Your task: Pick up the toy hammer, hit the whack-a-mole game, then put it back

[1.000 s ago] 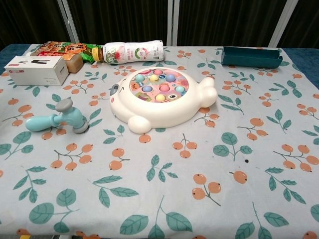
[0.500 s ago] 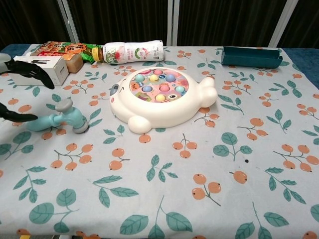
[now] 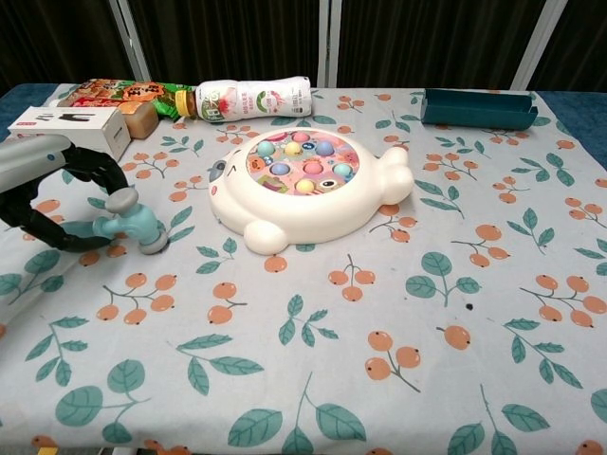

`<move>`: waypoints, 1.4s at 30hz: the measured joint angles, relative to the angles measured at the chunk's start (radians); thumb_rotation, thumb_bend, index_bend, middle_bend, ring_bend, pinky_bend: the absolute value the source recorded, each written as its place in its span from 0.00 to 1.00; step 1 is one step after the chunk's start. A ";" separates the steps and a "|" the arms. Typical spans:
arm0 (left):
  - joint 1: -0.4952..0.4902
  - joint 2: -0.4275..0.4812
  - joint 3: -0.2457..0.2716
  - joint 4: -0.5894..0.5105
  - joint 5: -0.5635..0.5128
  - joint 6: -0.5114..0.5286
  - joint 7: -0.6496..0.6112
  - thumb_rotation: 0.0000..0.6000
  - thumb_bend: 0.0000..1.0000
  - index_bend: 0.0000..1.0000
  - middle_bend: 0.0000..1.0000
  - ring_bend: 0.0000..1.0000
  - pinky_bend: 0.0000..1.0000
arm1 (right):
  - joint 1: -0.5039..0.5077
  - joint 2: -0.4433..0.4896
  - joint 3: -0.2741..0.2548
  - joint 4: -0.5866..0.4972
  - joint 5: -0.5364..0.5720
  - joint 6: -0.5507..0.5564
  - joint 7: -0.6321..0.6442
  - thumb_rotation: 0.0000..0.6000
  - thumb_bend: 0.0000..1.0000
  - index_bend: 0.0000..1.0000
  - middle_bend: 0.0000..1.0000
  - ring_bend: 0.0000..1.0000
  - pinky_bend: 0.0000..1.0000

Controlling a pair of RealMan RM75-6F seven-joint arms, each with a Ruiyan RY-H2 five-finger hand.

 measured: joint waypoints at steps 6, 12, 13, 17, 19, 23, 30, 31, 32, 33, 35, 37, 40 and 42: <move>-0.006 -0.024 0.000 0.018 -0.025 0.012 0.032 1.00 0.24 0.39 0.40 0.28 0.26 | 0.002 -0.002 -0.001 0.007 0.000 -0.003 0.007 1.00 0.07 0.10 0.19 0.03 0.05; -0.013 -0.033 0.006 0.026 -0.045 0.006 0.051 1.00 0.26 0.40 0.42 0.31 0.29 | 0.003 -0.005 -0.001 0.015 0.004 -0.005 0.014 1.00 0.07 0.10 0.19 0.03 0.05; -0.014 -0.034 0.006 0.026 -0.047 0.005 0.053 1.00 0.26 0.41 0.42 0.31 0.29 | 0.003 -0.006 -0.001 0.016 0.006 -0.006 0.016 1.00 0.07 0.10 0.19 0.03 0.04; -0.018 -0.040 0.006 0.031 -0.054 0.006 0.057 1.00 0.27 0.43 0.43 0.31 0.29 | 0.004 -0.007 -0.002 0.021 0.008 -0.010 0.020 1.00 0.07 0.10 0.19 0.02 0.04; -0.020 -0.043 0.005 0.035 -0.060 0.004 0.059 1.00 0.28 0.44 0.43 0.31 0.29 | 0.004 -0.007 -0.002 0.022 0.009 -0.012 0.021 1.00 0.07 0.10 0.19 0.02 0.04; -0.022 -0.048 0.007 0.042 -0.069 0.001 0.058 1.00 0.31 0.45 0.44 0.32 0.29 | 0.003 -0.007 -0.002 0.022 0.011 -0.011 0.020 1.00 0.07 0.10 0.19 0.01 0.04; -0.026 -0.043 0.012 0.042 -0.068 -0.002 0.051 1.00 0.34 0.45 0.44 0.32 0.29 | 0.004 -0.005 0.001 0.015 0.013 -0.009 0.012 1.00 0.07 0.10 0.19 0.02 0.04; -0.026 -0.043 0.013 0.042 -0.068 -0.003 0.050 1.00 0.34 0.45 0.44 0.32 0.29 | 0.004 -0.005 0.001 0.015 0.014 -0.009 0.011 1.00 0.07 0.10 0.19 0.02 0.04; -0.027 -0.042 0.014 0.042 -0.068 -0.004 0.049 1.00 0.35 0.45 0.44 0.32 0.29 | 0.004 -0.005 0.000 0.014 0.014 -0.009 0.010 1.00 0.07 0.10 0.19 0.02 0.04; -0.028 -0.042 0.015 0.042 -0.068 -0.005 0.048 1.00 0.35 0.45 0.44 0.32 0.29 | 0.003 -0.005 0.000 0.014 0.014 -0.009 0.010 1.00 0.07 0.10 0.19 0.02 0.04; -0.029 -0.041 0.016 0.042 -0.067 -0.006 0.048 1.00 0.37 0.46 0.44 0.32 0.29 | 0.003 -0.005 0.000 0.012 0.015 -0.010 0.009 1.00 0.07 0.10 0.19 0.02 0.04; -0.030 -0.041 0.017 0.043 -0.068 -0.005 0.049 1.00 0.37 0.47 0.45 0.33 0.30 | 0.003 -0.005 0.000 0.011 0.014 -0.010 0.007 1.00 0.07 0.10 0.19 0.01 0.04; -0.030 -0.045 0.017 0.048 -0.065 0.000 0.047 1.00 0.38 0.50 0.47 0.35 0.32 | 0.003 -0.004 0.000 0.008 0.014 -0.009 0.004 1.00 0.07 0.10 0.19 0.01 0.04; -0.029 -0.047 0.019 0.054 -0.062 0.002 0.042 1.00 0.38 0.52 0.48 0.36 0.32 | 0.002 -0.005 -0.001 0.007 0.015 -0.009 0.003 1.00 0.07 0.10 0.19 0.01 0.04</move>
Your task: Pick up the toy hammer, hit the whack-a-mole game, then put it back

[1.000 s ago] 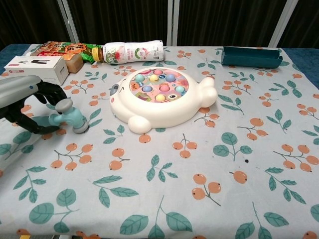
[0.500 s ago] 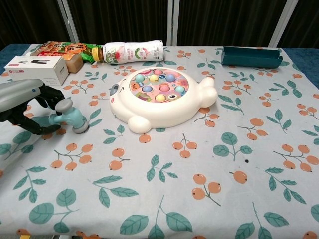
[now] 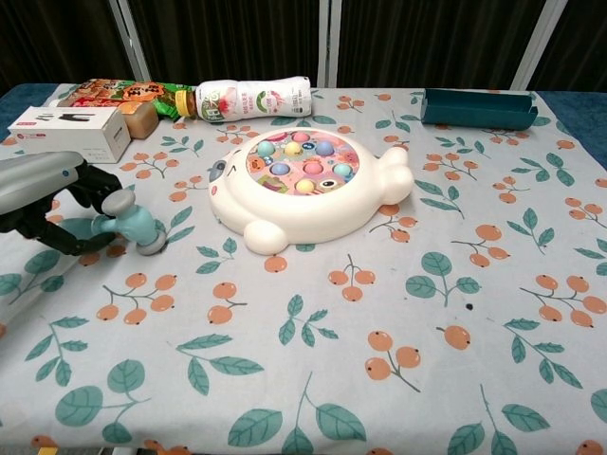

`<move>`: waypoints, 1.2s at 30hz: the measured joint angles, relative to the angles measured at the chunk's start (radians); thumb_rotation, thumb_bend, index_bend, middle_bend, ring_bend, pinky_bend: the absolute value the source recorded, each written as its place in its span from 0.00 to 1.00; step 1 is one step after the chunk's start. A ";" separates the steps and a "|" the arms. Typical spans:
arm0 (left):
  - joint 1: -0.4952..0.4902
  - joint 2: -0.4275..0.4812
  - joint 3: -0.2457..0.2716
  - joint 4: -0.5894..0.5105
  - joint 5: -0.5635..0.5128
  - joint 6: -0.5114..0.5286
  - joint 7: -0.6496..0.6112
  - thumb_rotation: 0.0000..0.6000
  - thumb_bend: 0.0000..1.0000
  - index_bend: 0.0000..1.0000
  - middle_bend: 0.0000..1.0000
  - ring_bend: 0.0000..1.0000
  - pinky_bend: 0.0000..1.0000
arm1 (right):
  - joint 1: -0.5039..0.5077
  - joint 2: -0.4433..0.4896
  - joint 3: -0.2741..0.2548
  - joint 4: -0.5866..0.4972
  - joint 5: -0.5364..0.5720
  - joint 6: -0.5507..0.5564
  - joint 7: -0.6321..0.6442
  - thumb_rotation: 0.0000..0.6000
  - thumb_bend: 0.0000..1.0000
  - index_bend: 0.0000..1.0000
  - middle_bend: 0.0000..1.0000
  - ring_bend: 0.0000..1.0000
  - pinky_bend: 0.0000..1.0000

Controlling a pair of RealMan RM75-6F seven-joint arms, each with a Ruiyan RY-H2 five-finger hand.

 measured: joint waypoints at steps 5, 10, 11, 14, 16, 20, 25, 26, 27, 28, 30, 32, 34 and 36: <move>0.002 -0.006 0.003 0.017 0.019 0.005 -0.031 1.00 0.39 0.56 0.52 0.40 0.34 | -0.002 -0.001 -0.001 -0.002 0.002 0.001 -0.002 1.00 0.07 0.10 0.19 0.02 0.04; 0.004 -0.008 0.007 0.045 0.067 0.014 -0.101 1.00 0.45 0.60 0.57 0.45 0.41 | -0.008 0.001 -0.002 -0.007 0.001 0.012 -0.007 1.00 0.07 0.10 0.19 0.02 0.04; 0.004 -0.008 0.008 0.052 0.079 0.015 -0.120 1.00 0.46 0.61 0.58 0.46 0.43 | -0.010 0.001 -0.002 -0.008 0.001 0.015 -0.008 1.00 0.07 0.10 0.19 0.01 0.04; 0.001 -0.004 0.010 0.082 0.132 0.022 -0.205 1.00 0.49 0.62 0.60 0.48 0.47 | -0.016 0.005 -0.001 -0.013 0.001 0.024 -0.013 1.00 0.07 0.10 0.19 0.02 0.04; -0.002 0.002 0.011 0.099 0.165 0.027 -0.257 1.00 0.51 0.63 0.61 0.49 0.50 | -0.020 0.009 -0.001 -0.018 0.001 0.031 -0.018 1.00 0.07 0.10 0.19 0.02 0.04; -0.024 0.027 0.005 0.134 0.241 0.035 -0.381 1.00 0.53 0.64 0.62 0.50 0.54 | -0.027 0.014 -0.001 -0.029 -0.002 0.043 -0.029 1.00 0.07 0.10 0.20 0.02 0.04; -0.095 0.075 -0.029 0.156 0.321 0.025 -0.462 1.00 0.54 0.67 0.65 0.53 0.61 | -0.039 0.016 -0.004 -0.040 -0.007 0.059 -0.041 1.00 0.07 0.10 0.20 0.02 0.04; -0.118 0.086 -0.040 0.159 0.330 0.016 -0.468 1.00 0.54 0.67 0.65 0.53 0.61 | -0.041 0.017 -0.005 -0.042 -0.008 0.061 -0.042 1.00 0.07 0.10 0.20 0.01 0.04; -0.135 0.093 -0.048 0.160 0.334 0.005 -0.471 1.00 0.54 0.67 0.65 0.53 0.62 | -0.043 0.017 -0.006 -0.043 -0.008 0.064 -0.044 1.00 0.07 0.10 0.20 0.01 0.04; -0.151 0.100 -0.055 0.161 0.337 -0.008 -0.473 1.00 0.55 0.67 0.66 0.54 0.62 | -0.046 0.017 -0.007 -0.045 -0.009 0.067 -0.045 1.00 0.07 0.10 0.20 0.01 0.04; -0.190 0.115 -0.073 0.159 0.338 -0.049 -0.475 1.00 0.55 0.67 0.66 0.54 0.61 | -0.050 0.017 -0.009 -0.046 -0.010 0.071 -0.046 1.00 0.07 0.10 0.20 0.01 0.04; -0.231 0.130 -0.091 0.154 0.333 -0.099 -0.478 1.00 0.56 0.67 0.66 0.54 0.61 | -0.055 0.017 -0.010 -0.046 -0.011 0.076 -0.046 1.00 0.07 0.10 0.20 0.02 0.04; -0.268 0.140 -0.108 0.149 0.322 -0.148 -0.480 1.00 0.57 0.67 0.66 0.55 0.61 | -0.059 0.016 -0.011 -0.044 -0.011 0.080 -0.044 1.00 0.08 0.10 0.20 0.01 0.04; -0.312 0.150 -0.126 0.146 0.304 -0.207 -0.477 1.00 0.58 0.67 0.67 0.55 0.61 | -0.061 0.016 -0.012 -0.043 -0.013 0.082 -0.042 1.00 0.08 0.10 0.20 0.02 0.04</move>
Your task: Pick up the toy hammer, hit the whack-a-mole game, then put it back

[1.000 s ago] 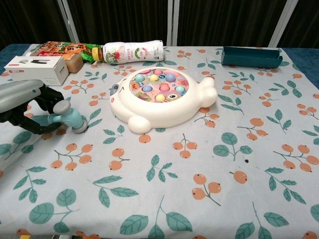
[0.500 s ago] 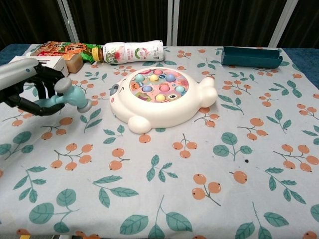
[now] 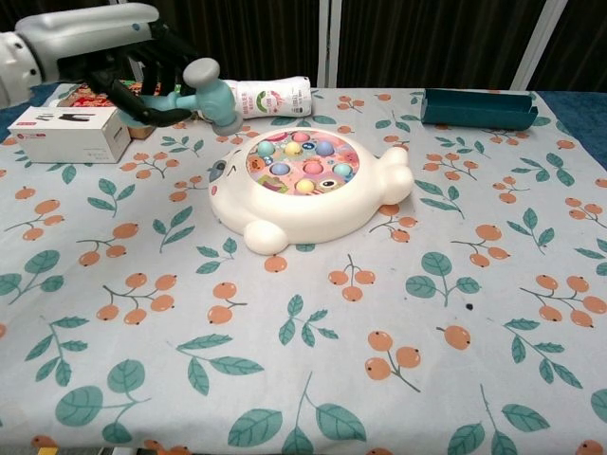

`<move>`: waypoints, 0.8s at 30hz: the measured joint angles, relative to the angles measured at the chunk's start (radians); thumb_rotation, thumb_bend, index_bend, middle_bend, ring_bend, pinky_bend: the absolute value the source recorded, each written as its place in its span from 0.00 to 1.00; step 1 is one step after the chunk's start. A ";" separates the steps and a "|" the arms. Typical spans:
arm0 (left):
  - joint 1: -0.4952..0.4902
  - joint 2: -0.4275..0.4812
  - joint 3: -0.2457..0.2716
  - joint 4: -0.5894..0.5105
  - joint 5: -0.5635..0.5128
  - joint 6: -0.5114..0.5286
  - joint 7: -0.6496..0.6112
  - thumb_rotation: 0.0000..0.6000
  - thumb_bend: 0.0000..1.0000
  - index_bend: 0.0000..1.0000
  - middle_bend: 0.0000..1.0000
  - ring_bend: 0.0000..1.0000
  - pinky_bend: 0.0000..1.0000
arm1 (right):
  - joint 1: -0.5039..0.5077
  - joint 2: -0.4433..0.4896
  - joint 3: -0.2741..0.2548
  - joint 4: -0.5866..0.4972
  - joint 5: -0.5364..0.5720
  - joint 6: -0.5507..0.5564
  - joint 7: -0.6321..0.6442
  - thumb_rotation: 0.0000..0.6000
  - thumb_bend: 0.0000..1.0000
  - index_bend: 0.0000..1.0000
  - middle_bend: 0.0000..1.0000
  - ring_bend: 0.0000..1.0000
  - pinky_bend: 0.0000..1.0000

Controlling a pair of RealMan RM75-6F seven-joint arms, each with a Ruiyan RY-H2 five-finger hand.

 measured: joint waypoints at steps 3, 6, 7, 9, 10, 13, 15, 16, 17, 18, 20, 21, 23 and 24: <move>-0.057 0.009 -0.019 -0.001 -0.040 -0.087 0.015 1.00 0.58 0.67 0.67 0.55 0.61 | -0.003 0.000 -0.002 0.002 -0.002 0.002 0.003 1.00 0.08 0.10 0.20 0.02 0.04; -0.113 0.011 -0.033 -0.001 -0.094 -0.171 0.044 1.00 0.58 0.67 0.67 0.55 0.61 | -0.006 -0.002 -0.003 0.006 -0.001 0.003 0.006 1.00 0.08 0.10 0.20 0.02 0.04; -0.129 0.010 -0.037 0.000 -0.112 -0.189 0.057 1.00 0.58 0.67 0.67 0.55 0.61 | -0.007 -0.002 -0.003 0.007 -0.001 0.003 0.008 1.00 0.08 0.10 0.20 0.02 0.04; -0.156 0.005 -0.042 0.000 -0.145 -0.214 0.089 1.00 0.58 0.67 0.67 0.55 0.61 | -0.008 -0.003 -0.003 0.009 -0.002 0.003 0.010 1.00 0.08 0.10 0.20 0.02 0.04; -0.165 0.002 -0.043 0.000 -0.157 -0.221 0.102 1.00 0.58 0.67 0.67 0.55 0.61 | -0.008 -0.003 -0.003 0.011 -0.002 0.003 0.012 1.00 0.08 0.10 0.20 0.02 0.04; -0.189 -0.009 -0.045 0.000 -0.195 -0.240 0.136 1.00 0.58 0.67 0.67 0.55 0.61 | -0.010 -0.004 -0.003 0.014 -0.001 0.003 0.016 1.00 0.08 0.10 0.20 0.02 0.04; -0.202 -0.018 -0.044 0.000 -0.219 -0.251 0.154 1.00 0.58 0.67 0.67 0.55 0.61 | -0.012 -0.004 -0.003 0.016 -0.001 0.004 0.018 1.00 0.08 0.10 0.20 0.02 0.04; -0.207 -0.022 -0.044 0.000 -0.229 -0.255 0.159 1.00 0.58 0.67 0.67 0.55 0.61 | -0.012 -0.003 -0.004 0.018 -0.001 0.004 0.020 1.00 0.08 0.10 0.20 0.02 0.04; -0.213 -0.027 -0.042 0.001 -0.242 -0.260 0.165 1.00 0.58 0.67 0.67 0.55 0.61 | -0.013 -0.004 -0.004 0.019 0.000 0.003 0.021 1.00 0.08 0.10 0.20 0.02 0.04; -0.218 -0.032 -0.040 0.003 -0.250 -0.264 0.172 1.00 0.58 0.67 0.67 0.55 0.61 | -0.013 -0.004 -0.003 0.020 0.001 0.003 0.022 1.00 0.08 0.10 0.20 0.02 0.04; -0.229 -0.044 -0.032 0.011 -0.271 -0.275 0.191 1.00 0.58 0.67 0.67 0.55 0.62 | -0.013 -0.003 -0.003 0.021 0.003 0.001 0.024 1.00 0.08 0.10 0.20 0.02 0.04; -0.233 -0.050 -0.029 0.015 -0.280 -0.279 0.199 1.00 0.58 0.68 0.67 0.55 0.61 | -0.013 -0.003 -0.003 0.022 0.003 0.000 0.025 1.00 0.08 0.10 0.20 0.02 0.04; -0.242 -0.061 -0.021 0.026 -0.301 -0.289 0.214 1.00 0.58 0.68 0.67 0.55 0.62 | -0.013 -0.003 -0.003 0.023 0.001 -0.001 0.026 1.00 0.08 0.10 0.20 0.02 0.04; -0.246 -0.066 -0.018 0.031 -0.311 -0.292 0.218 1.00 0.58 0.67 0.67 0.55 0.62 | -0.014 -0.003 -0.003 0.023 0.002 -0.001 0.026 1.00 0.08 0.10 0.20 0.02 0.04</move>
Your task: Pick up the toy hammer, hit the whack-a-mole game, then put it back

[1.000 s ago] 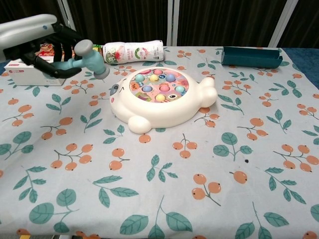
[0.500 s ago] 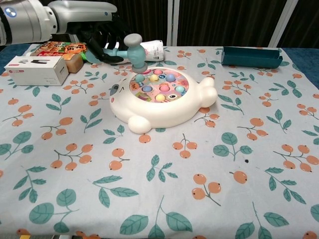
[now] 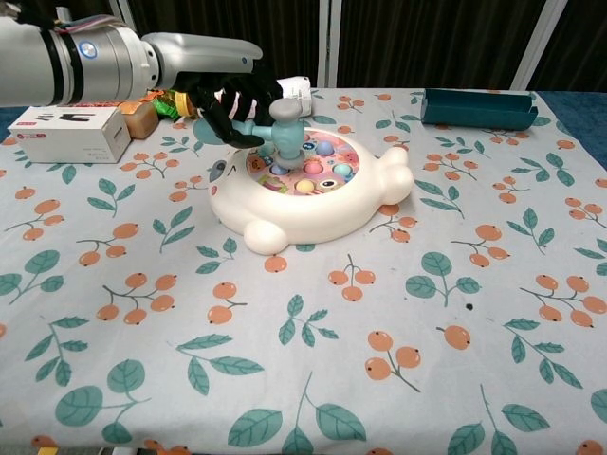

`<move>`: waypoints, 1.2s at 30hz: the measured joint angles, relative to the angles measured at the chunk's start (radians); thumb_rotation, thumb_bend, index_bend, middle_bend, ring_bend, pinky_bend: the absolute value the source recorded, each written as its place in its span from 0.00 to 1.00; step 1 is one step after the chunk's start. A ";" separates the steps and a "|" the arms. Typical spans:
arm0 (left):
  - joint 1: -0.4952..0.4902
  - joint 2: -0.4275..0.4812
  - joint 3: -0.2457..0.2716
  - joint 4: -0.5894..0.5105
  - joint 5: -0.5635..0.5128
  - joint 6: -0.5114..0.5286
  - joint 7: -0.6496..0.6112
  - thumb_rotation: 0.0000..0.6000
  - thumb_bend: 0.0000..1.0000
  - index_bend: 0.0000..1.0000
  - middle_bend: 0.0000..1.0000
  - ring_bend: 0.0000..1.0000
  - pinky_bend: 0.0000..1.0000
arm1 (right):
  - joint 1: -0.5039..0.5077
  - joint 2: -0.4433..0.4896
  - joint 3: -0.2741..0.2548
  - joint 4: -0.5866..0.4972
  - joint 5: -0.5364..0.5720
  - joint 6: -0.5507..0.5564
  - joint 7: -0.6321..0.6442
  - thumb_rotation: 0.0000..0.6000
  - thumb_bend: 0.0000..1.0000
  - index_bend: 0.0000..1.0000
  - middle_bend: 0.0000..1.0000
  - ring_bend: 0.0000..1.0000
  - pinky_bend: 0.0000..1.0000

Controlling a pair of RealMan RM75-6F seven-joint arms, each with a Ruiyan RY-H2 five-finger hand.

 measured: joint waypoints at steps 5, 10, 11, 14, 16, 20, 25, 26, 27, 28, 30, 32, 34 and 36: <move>-0.018 -0.018 0.018 0.024 -0.045 -0.017 0.030 1.00 0.58 0.68 0.67 0.55 0.62 | -0.002 0.000 0.000 0.001 0.003 -0.001 0.002 1.00 0.08 0.10 0.20 0.02 0.04; -0.022 0.003 0.016 0.003 -0.068 -0.016 0.028 1.00 0.58 0.67 0.67 0.55 0.62 | -0.006 -0.001 0.002 0.005 0.005 0.004 0.006 1.00 0.08 0.10 0.20 0.02 0.04; -0.021 0.013 0.015 -0.008 -0.069 -0.012 0.028 1.00 0.58 0.67 0.67 0.55 0.62 | -0.006 -0.001 0.002 0.006 0.005 0.004 0.007 1.00 0.08 0.10 0.20 0.02 0.04; -0.021 0.031 0.016 -0.028 -0.074 -0.003 0.029 1.00 0.58 0.68 0.67 0.55 0.62 | -0.005 -0.003 0.003 0.009 0.005 0.001 0.010 1.00 0.08 0.10 0.20 0.02 0.04; -0.023 0.032 0.019 -0.029 -0.080 -0.002 0.030 1.00 0.58 0.67 0.67 0.55 0.62 | -0.004 -0.004 0.003 0.010 0.006 -0.003 0.012 1.00 0.08 0.10 0.20 0.02 0.04; -0.029 0.019 0.029 -0.008 -0.093 -0.008 0.034 1.00 0.58 0.67 0.67 0.55 0.62 | -0.001 -0.004 0.005 0.011 0.010 -0.009 0.012 1.00 0.08 0.10 0.20 0.02 0.04; -0.037 0.003 0.041 0.013 -0.107 -0.016 0.037 1.00 0.58 0.67 0.67 0.55 0.62 | -0.001 -0.003 0.005 0.011 0.012 -0.012 0.011 1.00 0.07 0.10 0.20 0.01 0.04; -0.037 0.006 0.042 0.010 -0.107 -0.013 0.037 1.00 0.58 0.68 0.67 0.55 0.62 | -0.001 -0.003 0.006 0.012 0.011 -0.010 0.012 1.00 0.07 0.10 0.20 0.02 0.04; -0.036 0.009 0.041 0.007 -0.106 -0.010 0.037 1.00 0.58 0.67 0.67 0.55 0.62 | -0.002 -0.003 0.006 0.012 0.011 -0.008 0.013 1.00 0.07 0.10 0.20 0.02 0.04; -0.035 0.013 0.041 0.001 -0.106 -0.006 0.036 1.00 0.58 0.67 0.67 0.55 0.62 | -0.003 -0.003 0.006 0.013 0.011 -0.005 0.014 1.00 0.07 0.10 0.20 0.02 0.04; -0.032 0.026 0.038 -0.015 -0.105 0.004 0.034 1.00 0.59 0.67 0.67 0.55 0.62 | -0.005 -0.003 0.007 0.014 0.010 -0.002 0.017 1.00 0.08 0.10 0.20 0.01 0.04; -0.029 0.041 0.035 -0.033 -0.104 0.014 0.033 1.00 0.58 0.68 0.67 0.55 0.62 | -0.006 -0.004 0.007 0.017 0.008 0.000 0.020 1.00 0.08 0.10 0.20 0.01 0.04; -0.028 0.048 0.036 -0.042 -0.106 0.017 0.033 1.00 0.59 0.67 0.67 0.55 0.62 | -0.006 -0.006 0.006 0.019 0.008 -0.002 0.022 1.00 0.08 0.10 0.20 0.01 0.04; -0.030 0.045 0.040 -0.039 -0.111 0.014 0.035 1.00 0.58 0.67 0.67 0.55 0.62 | -0.005 -0.007 0.005 0.021 0.008 -0.005 0.024 1.00 0.08 0.10 0.20 0.02 0.04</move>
